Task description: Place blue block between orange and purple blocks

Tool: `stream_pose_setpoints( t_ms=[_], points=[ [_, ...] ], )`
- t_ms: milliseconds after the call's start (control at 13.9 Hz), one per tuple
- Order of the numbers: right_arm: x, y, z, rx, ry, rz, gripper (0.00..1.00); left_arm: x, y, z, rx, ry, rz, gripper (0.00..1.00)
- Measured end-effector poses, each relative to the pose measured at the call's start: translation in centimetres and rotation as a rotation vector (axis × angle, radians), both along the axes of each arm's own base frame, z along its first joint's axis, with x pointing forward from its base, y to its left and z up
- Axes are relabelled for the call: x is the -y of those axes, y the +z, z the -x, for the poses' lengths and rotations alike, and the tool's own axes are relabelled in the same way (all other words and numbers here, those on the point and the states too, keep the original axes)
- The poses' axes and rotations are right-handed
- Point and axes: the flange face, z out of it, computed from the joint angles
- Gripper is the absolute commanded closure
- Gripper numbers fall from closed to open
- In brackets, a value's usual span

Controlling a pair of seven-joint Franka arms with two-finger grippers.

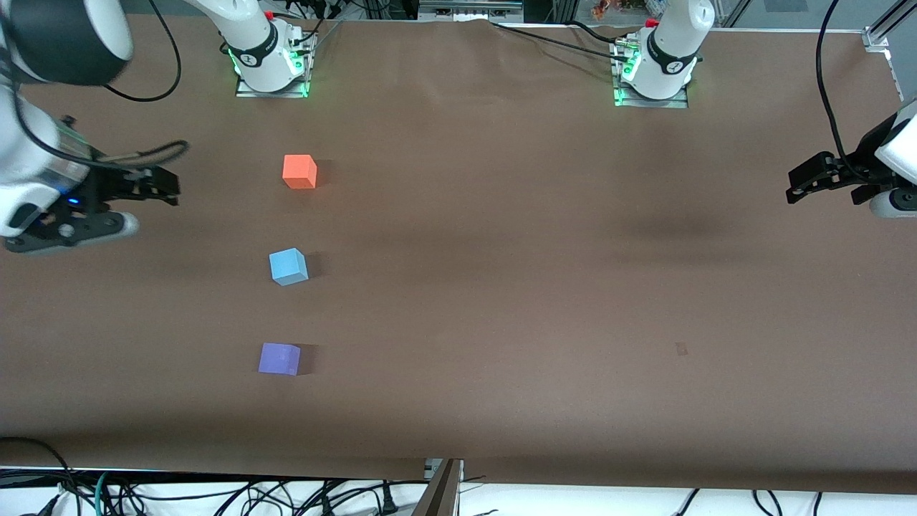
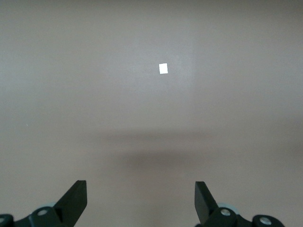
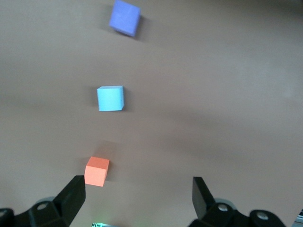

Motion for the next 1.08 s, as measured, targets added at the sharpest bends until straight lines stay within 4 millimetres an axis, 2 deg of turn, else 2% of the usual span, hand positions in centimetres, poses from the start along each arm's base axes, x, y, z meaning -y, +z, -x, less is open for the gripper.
stream_pose_setpoints(
  t_ms=[144, 287, 503, 718, 1077],
  points=[
    [2.7, 2.6, 1.2, 0.046, -0.030, -0.014, 0.00, 0.0, 0.0, 0.0, 0.000, 0.000, 0.000, 0.00],
    [3.4, 3.9, 2.8, 0.062, -0.035, -0.020, 0.00, 0.0, 0.0, 0.0, 0.000, 0.000, 0.000, 0.00],
    [2.4, 3.5, 4.5, 0.045, -0.014, -0.026, 0.00, 0.0, 0.0, 0.0, 0.000, 0.000, 0.000, 0.00],
    [3.2, 2.7, 5.6, 0.020, -0.037, -0.028, 0.00, 0.0, 0.0, 0.0, 0.000, 0.000, 0.000, 0.00],
    [3.5, 2.7, 5.9, 0.028, -0.118, -0.024, 0.00, 0.0, 0.0, 0.0, 0.000, 0.000, 0.000, 0.00]
  ],
)
